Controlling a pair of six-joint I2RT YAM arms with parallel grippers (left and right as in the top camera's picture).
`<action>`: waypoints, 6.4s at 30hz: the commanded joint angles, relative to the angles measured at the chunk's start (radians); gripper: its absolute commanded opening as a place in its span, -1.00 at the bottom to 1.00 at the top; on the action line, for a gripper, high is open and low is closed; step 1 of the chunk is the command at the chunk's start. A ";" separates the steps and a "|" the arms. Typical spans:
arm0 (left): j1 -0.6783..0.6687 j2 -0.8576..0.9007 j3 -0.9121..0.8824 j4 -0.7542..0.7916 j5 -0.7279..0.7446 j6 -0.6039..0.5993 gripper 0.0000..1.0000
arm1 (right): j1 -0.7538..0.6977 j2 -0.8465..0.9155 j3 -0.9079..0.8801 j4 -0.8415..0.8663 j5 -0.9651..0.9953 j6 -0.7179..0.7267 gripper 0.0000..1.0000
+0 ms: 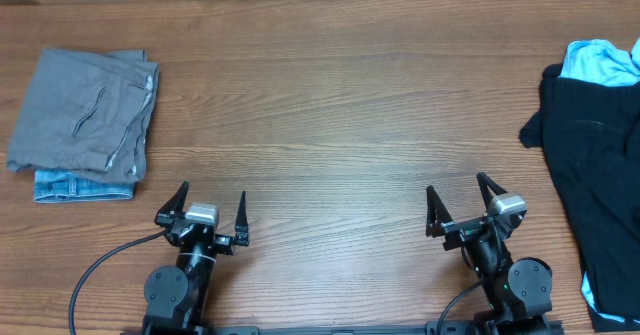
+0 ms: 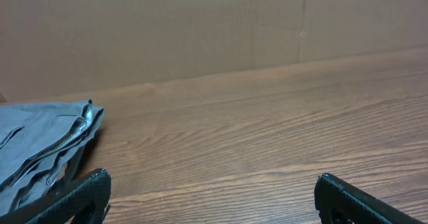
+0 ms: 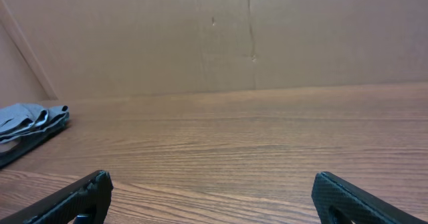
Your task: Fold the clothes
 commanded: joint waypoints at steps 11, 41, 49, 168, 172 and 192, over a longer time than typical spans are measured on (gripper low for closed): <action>-0.003 -0.004 -0.007 0.004 -0.013 0.019 1.00 | -0.002 -0.011 -0.010 0.005 0.009 0.000 1.00; -0.003 -0.004 -0.007 0.004 -0.013 0.019 1.00 | -0.002 -0.011 0.024 0.020 -0.028 0.050 1.00; -0.003 -0.004 -0.007 0.004 -0.013 0.019 1.00 | -0.002 0.025 0.469 -0.254 0.097 0.084 1.00; -0.003 -0.004 -0.007 0.004 -0.013 0.019 1.00 | -0.574 2.383 1.770 -0.683 0.145 -0.003 0.08; -0.003 -0.004 -0.007 0.004 -0.013 0.019 1.00 | -0.574 2.382 1.771 -0.690 0.145 -0.003 -0.37; -0.003 -0.004 -0.007 0.004 -0.013 0.019 1.00 | -0.597 2.077 2.149 -1.031 0.071 0.001 -0.92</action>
